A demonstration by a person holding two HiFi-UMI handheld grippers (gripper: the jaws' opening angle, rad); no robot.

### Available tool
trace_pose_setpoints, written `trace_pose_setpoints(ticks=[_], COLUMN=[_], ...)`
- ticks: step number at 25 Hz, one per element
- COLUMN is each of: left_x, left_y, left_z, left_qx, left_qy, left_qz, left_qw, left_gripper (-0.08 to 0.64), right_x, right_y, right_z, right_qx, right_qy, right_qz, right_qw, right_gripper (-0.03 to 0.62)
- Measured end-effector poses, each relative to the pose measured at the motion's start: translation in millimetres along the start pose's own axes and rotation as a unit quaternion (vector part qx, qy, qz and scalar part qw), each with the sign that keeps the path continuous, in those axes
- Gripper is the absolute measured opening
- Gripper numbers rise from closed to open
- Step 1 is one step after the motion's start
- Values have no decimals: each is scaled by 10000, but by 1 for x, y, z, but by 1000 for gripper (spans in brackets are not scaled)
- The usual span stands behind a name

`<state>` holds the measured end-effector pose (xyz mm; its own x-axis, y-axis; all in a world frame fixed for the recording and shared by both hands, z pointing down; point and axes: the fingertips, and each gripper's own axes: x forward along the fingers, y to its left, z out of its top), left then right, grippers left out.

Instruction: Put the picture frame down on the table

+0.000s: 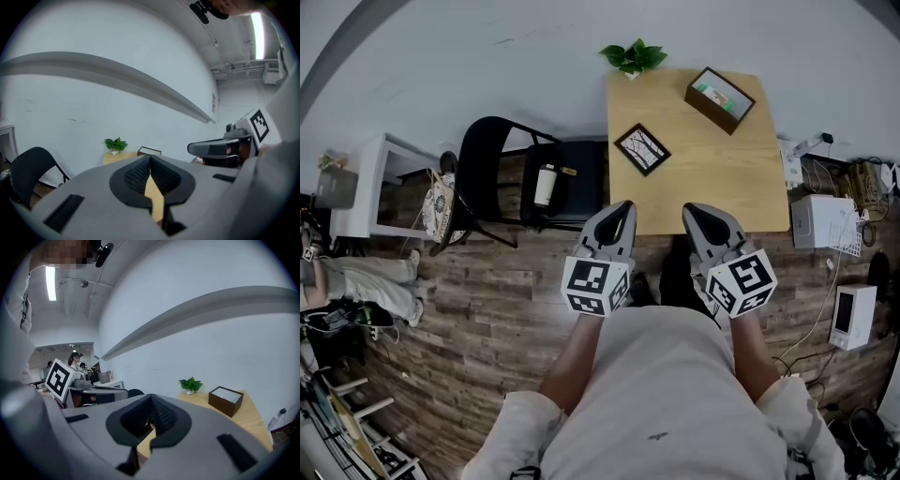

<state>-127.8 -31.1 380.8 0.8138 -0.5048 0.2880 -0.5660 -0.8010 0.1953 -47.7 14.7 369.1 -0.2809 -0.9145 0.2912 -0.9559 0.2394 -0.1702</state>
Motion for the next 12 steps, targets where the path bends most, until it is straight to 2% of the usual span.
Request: trace_pose_setpoints(ticks=[12], left_x=[9], left_y=[2], left_z=[3], left_qx=[46], left_qy=[12], left_qz=[-65], left_qw=[10000], left_gripper=[8], right_x=[6], right_y=[-5], right_z=[5], right_qx=[-124], right_qy=[33], right_qz=[-31], right_qw=[9999], right_gripper=[-2])
